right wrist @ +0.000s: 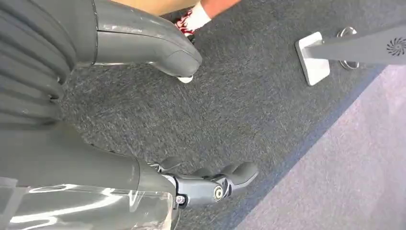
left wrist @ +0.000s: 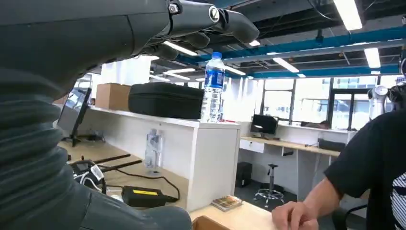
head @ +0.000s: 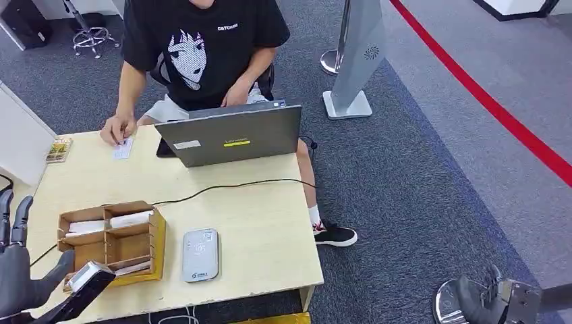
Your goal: Pass the card to the sensor for recognition and then transmit it.
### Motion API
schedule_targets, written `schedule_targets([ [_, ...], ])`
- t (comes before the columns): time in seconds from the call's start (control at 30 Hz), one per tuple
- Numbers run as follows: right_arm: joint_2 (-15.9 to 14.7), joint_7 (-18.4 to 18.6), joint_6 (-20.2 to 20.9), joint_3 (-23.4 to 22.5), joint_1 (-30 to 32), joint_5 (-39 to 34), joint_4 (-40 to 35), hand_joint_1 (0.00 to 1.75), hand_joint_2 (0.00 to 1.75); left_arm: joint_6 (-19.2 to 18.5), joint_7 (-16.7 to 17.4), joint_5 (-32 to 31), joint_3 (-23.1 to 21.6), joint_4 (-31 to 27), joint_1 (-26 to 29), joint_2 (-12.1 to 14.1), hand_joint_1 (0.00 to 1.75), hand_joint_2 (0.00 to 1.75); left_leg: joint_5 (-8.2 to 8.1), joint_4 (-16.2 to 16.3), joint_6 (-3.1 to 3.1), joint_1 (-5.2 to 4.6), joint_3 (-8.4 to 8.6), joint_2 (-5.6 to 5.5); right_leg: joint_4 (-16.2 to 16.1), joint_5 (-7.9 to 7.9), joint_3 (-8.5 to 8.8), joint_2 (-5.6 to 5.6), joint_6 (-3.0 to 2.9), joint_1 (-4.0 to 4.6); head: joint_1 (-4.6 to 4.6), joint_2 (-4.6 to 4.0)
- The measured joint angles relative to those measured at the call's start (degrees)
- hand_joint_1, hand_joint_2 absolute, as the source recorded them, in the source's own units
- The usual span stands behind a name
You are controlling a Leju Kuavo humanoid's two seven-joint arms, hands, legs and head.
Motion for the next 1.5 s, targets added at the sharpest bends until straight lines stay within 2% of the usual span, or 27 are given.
schedule_targets([
  [0.17,-0.04,0.2,-0.39,-0.61,-0.38,-1.03,0.0,0.0,1.75,-0.04,-0.37,0.28,-0.18,-0.09,0.38,0.18,0.0,1.75,0.0,0.0,0.0,-0.02,0.0,0.0,0.0,0.0,0.01,0.0,0.0,-0.01,0.0,0.0],
  [0.47,-0.2,-0.22,0.11,-4.37,-2.84,-5.71,-0.68,0.0,1.75,1.09,-2.21,0.63,-3.26,-2.58,5.84,3.08,0.0,1.75,-0.01,0.0,0.0,-0.03,-0.01,0.0,0.0,-0.01,-0.02,0.0,0.01,-0.03,-0.02,0.0],
  [0.53,-0.2,-1.09,0.04,-4.68,-2.96,-7.78,-1.05,0.0,1.75,0.3,-2.34,0.81,-4.33,-3.15,7.32,4.68,0.0,1.75,-0.01,-0.01,0.0,-0.03,-0.01,0.0,0.0,-0.01,-0.02,0.0,0.01,-0.02,0.0,0.0],
  [0.6,-0.2,-3.28,-0.13,-4.55,-2.71,-8.39,-1.55,0.0,1.75,-3.59,-0.67,0.19,-5.4,-3.76,9.75,6.96,0.0,1.75,-0.02,-0.03,-0.01,-0.03,0.03,0.03,0.0,-0.02,-0.04,0.06,0.01,-0.02,0.0,0.0],
  [0.63,-0.2,-4.29,-0.51,-4.35,-2.43,-8.53,-1.86,0.0,1.75,-4.24,-0.11,-0.13,-5.84,-3.85,11.35,8.16,0.0,1.75,-0.03,-0.03,-0.02,-0.02,0.03,0.09,0.0,-0.02,-0.09,0.12,0.01,-0.02,-0.02,0.0],
  [0.77,-0.17,-6.23,-2.51,-1.95,-0.31,-9.42,-2.93,0.0,1.75,-3.21,0.91,-0.57,-7.93,-3.85,15.6,11.47,0.0,1.75,-0.06,-0.03,-0.06,-0.02,-0.01,0.03,0.0,-0.06,-0.1,0.06,0.02,-0.02,0.0,0.0],
  [0.9,-0.17,-6.58,-2.99,-0.96,-0.15,-9.09,-3.12,0.0,1.75,-3.02,2.9,-0.07,-11.11,-3.85,16.5,13.92,0.0,1.75,-0.05,-0.03,-0.06,-0.03,0.0,0.04,0.0,-0.05,-0.07,0.07,0.03,-0.03,0.0,0.0],
  [1.17,-0.17,-6.64,-2.99,-0.31,0.13,-9.09,-3.32,0.0,1.75,-3.02,3.61,0.02,-13.46,-3.85,16.93,15.74,0.0,1.75,-0.05,-0.02,-0.05,-0.04,0.02,0.04,0.0,-0.02,-0.06,0.08,0.03,-0.04,0.02,0.0],
  [1.4,-0.17,-6.64,-2.99,-0.13,0.15,-9.07,-3.34,0.0,1.75,-3.04,3.71,0.17,-14.21,-3.85,16.98,16.13,0.0,1.75,-0.05,-0.03,-0.06,-0.04,0.01,0.04,0.0,-0.03,-0.07,0.08,0.03,-0.04,0.0,0.0],
  [1.5,-0.17,-6.67,-2.95,-0.11,0.18,-8.96,-3.34,0.0,1.75,-3.41,4.9,1.53,-14.43,-3.85,16.96,16.46,0.0,1.75,-0.05,-0.03,-0.06,-0.04,0.02,0.04,0.0,-0.03,-0.07,0.08,0.03,-0.04,0.0,0.0],
])
